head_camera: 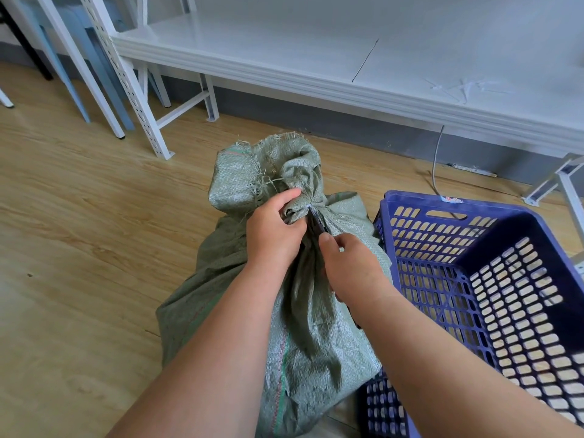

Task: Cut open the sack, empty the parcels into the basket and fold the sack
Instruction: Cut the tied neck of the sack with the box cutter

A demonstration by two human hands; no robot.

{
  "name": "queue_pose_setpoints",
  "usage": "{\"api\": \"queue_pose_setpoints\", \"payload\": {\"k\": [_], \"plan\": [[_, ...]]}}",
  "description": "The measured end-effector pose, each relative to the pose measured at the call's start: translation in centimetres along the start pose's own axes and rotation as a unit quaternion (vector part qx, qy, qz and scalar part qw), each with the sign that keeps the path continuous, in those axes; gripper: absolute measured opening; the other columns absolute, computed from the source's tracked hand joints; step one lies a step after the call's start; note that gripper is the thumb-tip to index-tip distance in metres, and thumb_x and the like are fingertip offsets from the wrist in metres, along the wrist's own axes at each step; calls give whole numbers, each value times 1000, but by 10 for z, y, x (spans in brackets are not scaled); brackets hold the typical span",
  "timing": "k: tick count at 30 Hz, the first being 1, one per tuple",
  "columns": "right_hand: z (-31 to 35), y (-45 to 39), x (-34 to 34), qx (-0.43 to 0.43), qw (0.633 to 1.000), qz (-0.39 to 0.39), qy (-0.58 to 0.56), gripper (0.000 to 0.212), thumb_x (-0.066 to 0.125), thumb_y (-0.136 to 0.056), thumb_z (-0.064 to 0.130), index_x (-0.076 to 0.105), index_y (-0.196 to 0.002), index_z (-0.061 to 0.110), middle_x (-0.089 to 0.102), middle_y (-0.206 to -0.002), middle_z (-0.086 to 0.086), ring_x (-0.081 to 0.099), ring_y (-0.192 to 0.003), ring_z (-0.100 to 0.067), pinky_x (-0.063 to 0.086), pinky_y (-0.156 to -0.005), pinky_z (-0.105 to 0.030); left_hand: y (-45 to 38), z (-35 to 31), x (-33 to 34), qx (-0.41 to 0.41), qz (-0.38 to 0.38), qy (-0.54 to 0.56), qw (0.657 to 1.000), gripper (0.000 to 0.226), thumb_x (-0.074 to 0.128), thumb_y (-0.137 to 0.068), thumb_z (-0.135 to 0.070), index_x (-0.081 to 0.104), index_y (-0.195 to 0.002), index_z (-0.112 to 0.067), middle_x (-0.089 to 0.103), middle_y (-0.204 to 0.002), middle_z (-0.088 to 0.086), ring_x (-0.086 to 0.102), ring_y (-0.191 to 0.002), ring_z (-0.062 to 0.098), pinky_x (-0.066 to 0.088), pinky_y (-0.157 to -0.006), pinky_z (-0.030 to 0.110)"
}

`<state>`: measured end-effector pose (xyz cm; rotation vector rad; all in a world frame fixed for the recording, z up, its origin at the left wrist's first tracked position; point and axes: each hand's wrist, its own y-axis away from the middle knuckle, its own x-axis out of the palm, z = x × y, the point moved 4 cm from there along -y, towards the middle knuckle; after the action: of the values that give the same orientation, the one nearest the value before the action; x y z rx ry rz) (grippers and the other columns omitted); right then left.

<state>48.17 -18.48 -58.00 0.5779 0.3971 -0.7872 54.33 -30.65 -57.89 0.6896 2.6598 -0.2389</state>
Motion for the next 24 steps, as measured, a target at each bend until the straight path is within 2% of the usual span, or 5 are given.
{"api": "queue_pose_setpoints", "payload": {"k": [7,10,16,21,24], "plan": [[0,-12,-1,-11,1000,13,-3,38,36,-99,43,57,-95,11,60,-86,-11,50,-76,-27,42,-72,-39,-1,2,-1,4,9,-4,1000,44,69,-80,-15,66,-120,-33,70,-98,-16,58,-76,-15,38,-66,-5],[2,-15,-5,0,1000,28,-3,40,36,-100,42,58,-96,10,58,-82,-12,50,-66,-27,41,-62,-35,-1,2,-1,7,15,-18,1000,45,70,-80,-16,65,-121,-34,68,-99,-17,60,-80,-8,37,-66,-5],[0,-10,-11,47,982,116,-144,39,39,-101,40,61,-93,8,49,-61,-4,37,-44,-16,29,-42,-23,-1,10,0,-25,17,60,998,43,72,-79,-19,66,-118,-36,69,-102,-17,64,-93,-2,51,-91,22],[-6,-12,-12,42,964,164,-207,41,40,-102,41,61,-99,6,48,-62,-3,33,-45,-14,25,-42,-22,-4,14,-1,-71,53,126,988,42,73,-81,-13,67,-116,-35,71,-106,-5,67,-94,6,53,-91,28],[-7,-8,-11,52,958,167,-225,41,40,-102,40,61,-99,5,47,-61,-3,32,-45,-14,24,-42,-22,-5,15,-2,-64,64,103,991,42,74,-81,-14,67,-117,-33,71,-101,-5,66,-93,8,52,-91,28]]}}
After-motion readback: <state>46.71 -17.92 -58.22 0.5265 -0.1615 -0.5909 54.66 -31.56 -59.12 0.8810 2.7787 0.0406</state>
